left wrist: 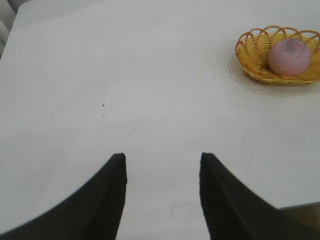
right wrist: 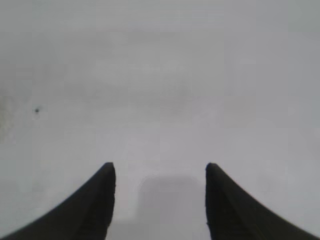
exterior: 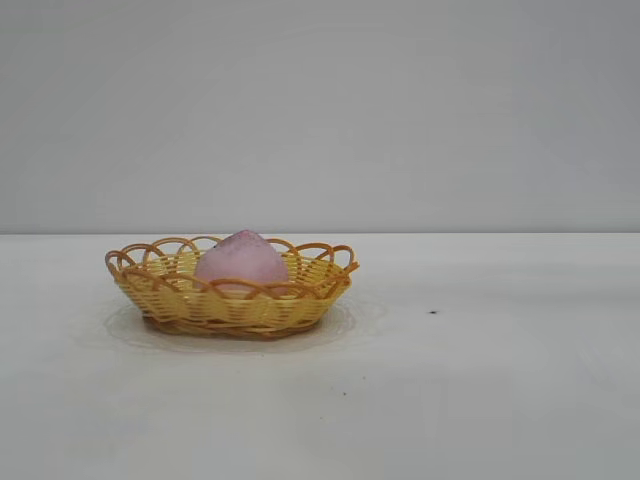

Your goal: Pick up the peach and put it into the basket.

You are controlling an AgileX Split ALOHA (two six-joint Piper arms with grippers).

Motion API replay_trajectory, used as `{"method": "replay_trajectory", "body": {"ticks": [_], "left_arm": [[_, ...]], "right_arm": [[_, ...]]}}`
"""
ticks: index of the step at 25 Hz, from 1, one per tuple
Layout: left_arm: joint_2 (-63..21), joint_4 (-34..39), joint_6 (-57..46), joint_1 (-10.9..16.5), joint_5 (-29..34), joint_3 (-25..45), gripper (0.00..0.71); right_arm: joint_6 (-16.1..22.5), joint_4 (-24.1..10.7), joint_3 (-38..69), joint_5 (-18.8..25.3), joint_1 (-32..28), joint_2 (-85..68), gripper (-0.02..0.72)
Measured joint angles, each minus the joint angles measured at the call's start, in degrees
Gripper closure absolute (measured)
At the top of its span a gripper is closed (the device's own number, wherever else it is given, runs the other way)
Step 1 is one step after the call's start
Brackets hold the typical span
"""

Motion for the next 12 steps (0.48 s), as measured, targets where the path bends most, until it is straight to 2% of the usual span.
{"method": "replay_trajectory", "body": {"ticks": [6, 10, 12], "left_arm": [[-0.09, 0.0, 0.0, 0.0, 0.0, 0.0, 0.417], [-0.09, 0.0, 0.0, 0.0, 0.0, 0.0, 0.417], [-0.09, 0.0, 0.0, 0.0, 0.0, 0.0, 0.417]], "right_arm": [[-3.38, 2.56, 4.54, 5.91, 0.02, -17.27, 0.357], [-6.23, 3.79, 4.77, 5.55, 0.02, -20.3, 0.357], [-7.1, 4.75, 5.46, 3.5, 0.02, -20.3, 0.357]]}}
